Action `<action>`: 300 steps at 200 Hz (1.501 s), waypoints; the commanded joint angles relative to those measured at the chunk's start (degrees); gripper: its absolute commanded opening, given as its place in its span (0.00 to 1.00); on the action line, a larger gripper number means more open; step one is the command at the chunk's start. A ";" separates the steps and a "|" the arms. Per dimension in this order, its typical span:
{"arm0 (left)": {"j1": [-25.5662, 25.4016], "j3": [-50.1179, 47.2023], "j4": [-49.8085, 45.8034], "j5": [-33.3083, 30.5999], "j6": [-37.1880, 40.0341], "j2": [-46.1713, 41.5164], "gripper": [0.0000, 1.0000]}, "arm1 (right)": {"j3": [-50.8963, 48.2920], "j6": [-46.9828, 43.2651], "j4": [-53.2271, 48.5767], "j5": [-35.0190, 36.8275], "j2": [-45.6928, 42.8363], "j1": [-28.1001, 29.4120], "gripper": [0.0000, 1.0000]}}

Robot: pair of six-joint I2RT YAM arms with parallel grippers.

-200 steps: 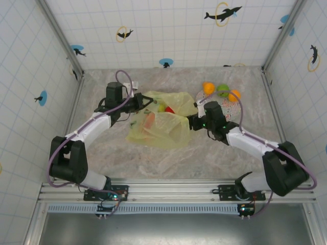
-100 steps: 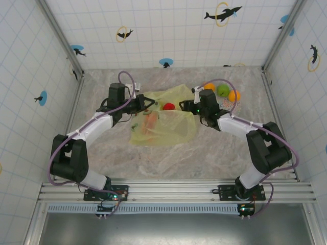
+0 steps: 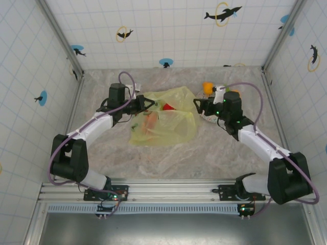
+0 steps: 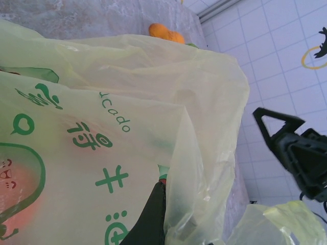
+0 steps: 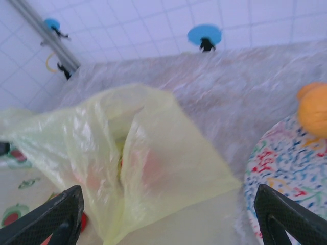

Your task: Place the fruits into the plastic bag

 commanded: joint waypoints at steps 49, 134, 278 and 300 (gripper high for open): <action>-0.23 0.37 -0.95 0.89 1.80 -0.24 0.00 | 14.48 -10.12 -5.13 11.24 15.46 -5.49 0.92; -0.06 0.35 -1.40 0.64 2.08 -0.80 0.00 | 38.99 -15.22 -13.95 17.18 41.53 -5.98 0.91; 0.54 0.35 -0.69 1.24 1.03 -0.42 0.00 | 56.26 -21.45 -22.52 25.15 58.53 -2.99 0.84; 0.65 0.35 -0.70 1.17 0.96 -0.41 0.00 | 56.27 -22.51 -23.23 27.55 58.49 -2.28 0.81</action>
